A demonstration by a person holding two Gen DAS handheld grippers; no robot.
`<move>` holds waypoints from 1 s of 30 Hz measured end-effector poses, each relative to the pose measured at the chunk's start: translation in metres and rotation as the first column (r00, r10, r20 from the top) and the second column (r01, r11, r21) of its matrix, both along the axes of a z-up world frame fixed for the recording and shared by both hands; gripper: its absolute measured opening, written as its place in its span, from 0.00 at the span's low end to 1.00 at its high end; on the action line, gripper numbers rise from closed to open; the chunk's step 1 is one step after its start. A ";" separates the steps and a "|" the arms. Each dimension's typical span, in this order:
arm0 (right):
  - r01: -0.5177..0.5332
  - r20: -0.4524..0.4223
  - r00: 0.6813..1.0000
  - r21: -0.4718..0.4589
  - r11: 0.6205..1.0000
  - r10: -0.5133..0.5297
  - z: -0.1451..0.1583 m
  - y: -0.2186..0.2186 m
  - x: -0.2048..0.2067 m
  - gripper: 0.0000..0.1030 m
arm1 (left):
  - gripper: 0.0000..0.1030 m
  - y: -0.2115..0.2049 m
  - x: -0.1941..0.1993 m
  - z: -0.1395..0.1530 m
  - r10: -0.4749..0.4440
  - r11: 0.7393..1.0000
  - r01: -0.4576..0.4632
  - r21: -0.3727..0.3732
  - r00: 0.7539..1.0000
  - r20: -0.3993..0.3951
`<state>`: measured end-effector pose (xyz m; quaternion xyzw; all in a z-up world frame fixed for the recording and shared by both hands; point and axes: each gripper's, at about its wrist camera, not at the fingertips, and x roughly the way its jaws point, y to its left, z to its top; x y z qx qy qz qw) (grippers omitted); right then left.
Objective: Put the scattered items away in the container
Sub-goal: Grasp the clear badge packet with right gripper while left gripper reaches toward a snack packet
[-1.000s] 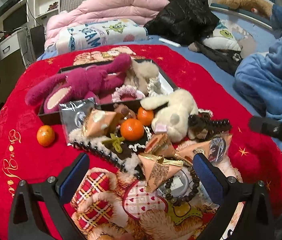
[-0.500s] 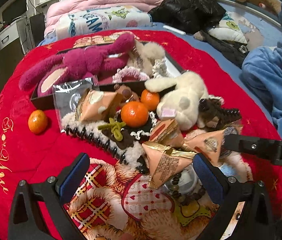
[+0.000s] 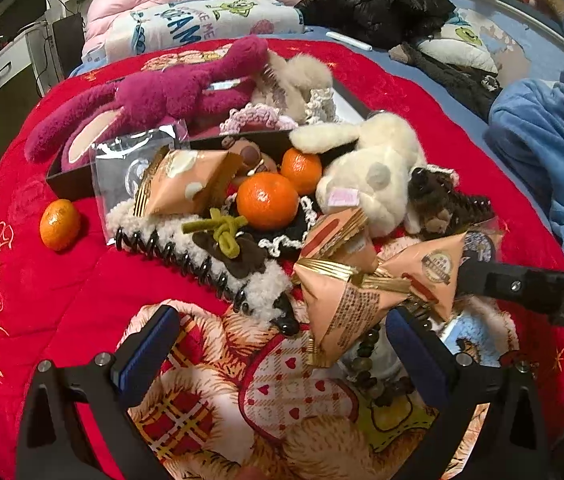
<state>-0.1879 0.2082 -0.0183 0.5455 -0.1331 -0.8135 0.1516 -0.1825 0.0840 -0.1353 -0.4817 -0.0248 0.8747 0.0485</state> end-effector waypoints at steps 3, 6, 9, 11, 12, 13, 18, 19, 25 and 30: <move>0.005 0.003 1.000 -0.010 1.000 -0.005 -0.001 0.001 -0.002 0.21 | 1.00 -0.002 -0.002 -0.005 0.007 1.000 -0.007 0.007 1.000 0.028; -0.001 -0.004 1.000 0.006 1.000 0.001 -0.002 -0.002 -0.003 0.20 | 0.99 -0.003 -0.003 -0.004 0.005 1.000 -0.006 0.016 0.999 0.038; -0.010 -0.012 1.000 0.025 1.000 0.011 -0.001 -0.005 -0.003 0.20 | 0.84 -0.002 -0.003 -0.004 -0.021 0.998 0.019 0.055 0.999 0.047; -0.010 -0.011 1.000 0.026 1.000 0.010 -0.001 -0.006 -0.003 0.20 | 0.75 0.001 -0.001 -0.002 -0.038 0.997 0.036 0.062 0.999 0.039; -0.008 -0.010 1.000 0.024 1.000 0.008 -0.001 -0.005 -0.004 0.20 | 0.68 0.004 0.000 0.000 -0.052 0.997 0.050 0.056 0.998 0.030; -0.007 -0.009 1.000 0.022 1.000 0.007 -0.002 -0.005 -0.004 0.20 | 0.67 0.006 0.001 0.001 -0.058 0.997 0.057 0.044 0.998 0.026; -0.010 -0.013 1.000 0.028 1.000 0.010 -0.003 -0.007 -0.005 0.20 | 0.59 0.007 0.004 0.005 -0.046 0.998 0.046 0.051 0.999 0.010; -0.009 -0.013 1.000 0.029 1.000 0.009 -0.003 -0.007 -0.005 0.20 | 0.56 0.007 0.006 0.005 -0.041 0.997 0.041 0.058 0.999 0.010; -0.010 -0.021 1.000 0.036 0.999 0.011 -0.002 -0.008 -0.003 0.19 | 0.47 0.006 0.009 0.008 -0.035 0.999 0.035 0.040 0.999 -0.003; -0.011 -0.035 0.999 0.039 0.999 0.013 0.002 -0.008 -0.001 0.19 | 0.23 0.012 0.010 0.010 -0.055 0.998 0.055 0.007 0.998 -0.005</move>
